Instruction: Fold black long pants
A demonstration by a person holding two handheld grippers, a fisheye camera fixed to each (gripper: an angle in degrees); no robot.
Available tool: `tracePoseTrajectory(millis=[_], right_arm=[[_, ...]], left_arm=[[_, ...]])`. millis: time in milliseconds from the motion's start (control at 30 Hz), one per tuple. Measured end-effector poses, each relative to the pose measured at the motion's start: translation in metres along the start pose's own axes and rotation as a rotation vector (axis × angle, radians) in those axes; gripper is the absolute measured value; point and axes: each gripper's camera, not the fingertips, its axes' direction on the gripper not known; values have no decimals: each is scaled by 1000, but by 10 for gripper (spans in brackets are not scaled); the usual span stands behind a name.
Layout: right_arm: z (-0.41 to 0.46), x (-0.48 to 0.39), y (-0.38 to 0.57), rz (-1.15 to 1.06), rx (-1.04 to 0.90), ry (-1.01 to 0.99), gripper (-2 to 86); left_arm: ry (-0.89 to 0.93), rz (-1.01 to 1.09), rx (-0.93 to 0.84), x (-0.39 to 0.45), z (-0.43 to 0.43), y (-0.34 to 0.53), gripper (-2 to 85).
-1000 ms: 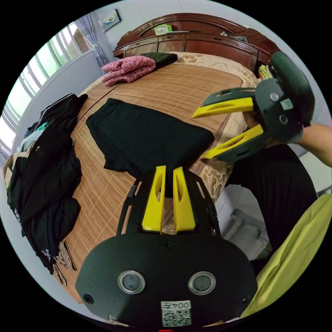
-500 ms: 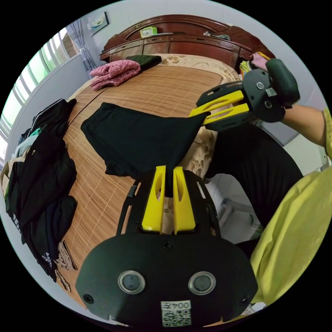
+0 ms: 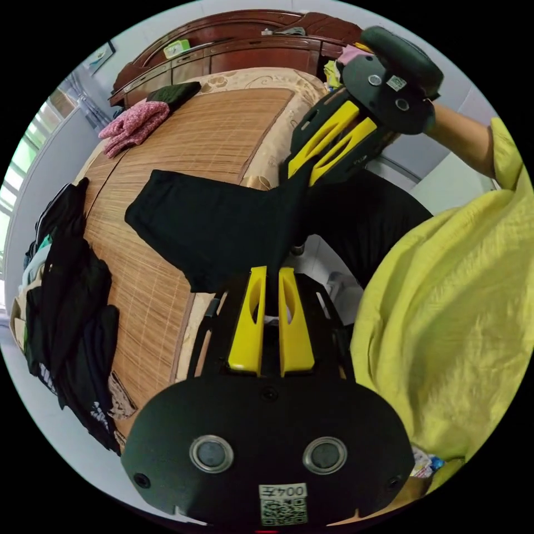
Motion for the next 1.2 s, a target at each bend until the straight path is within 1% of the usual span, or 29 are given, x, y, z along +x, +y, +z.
tracePoseTrajectory(millis=[233,467,633,867,1000,1100,1167,1200], right_arm=[[-28,119,-44,125,-11,-148,46],[-11,245,-82,206,-50,-242,41],[31,317,-99,250,-117,-273,41],[113,393,-102,315,-246,-345,47],[143,423,-90,404,-303,-319,61],[150,450,-68,542,-264,-270,89],[137,467,-41,681,-156,-179,101],[132,470,-33,710,-123,-162,102]], left_arm=[[46,27,-99,-98,-61,-59,15],[42,35,-210,-206,-72,-117,16],[16,-12,-262,-286,-29,-150,23],[41,-76,-309,-350,58,-156,51],[-42,-204,-336,-383,98,-137,114],[-31,-357,-251,-410,100,-109,148],[-28,-458,-169,-423,93,-86,154],[-35,-516,-115,-427,88,-68,152]])
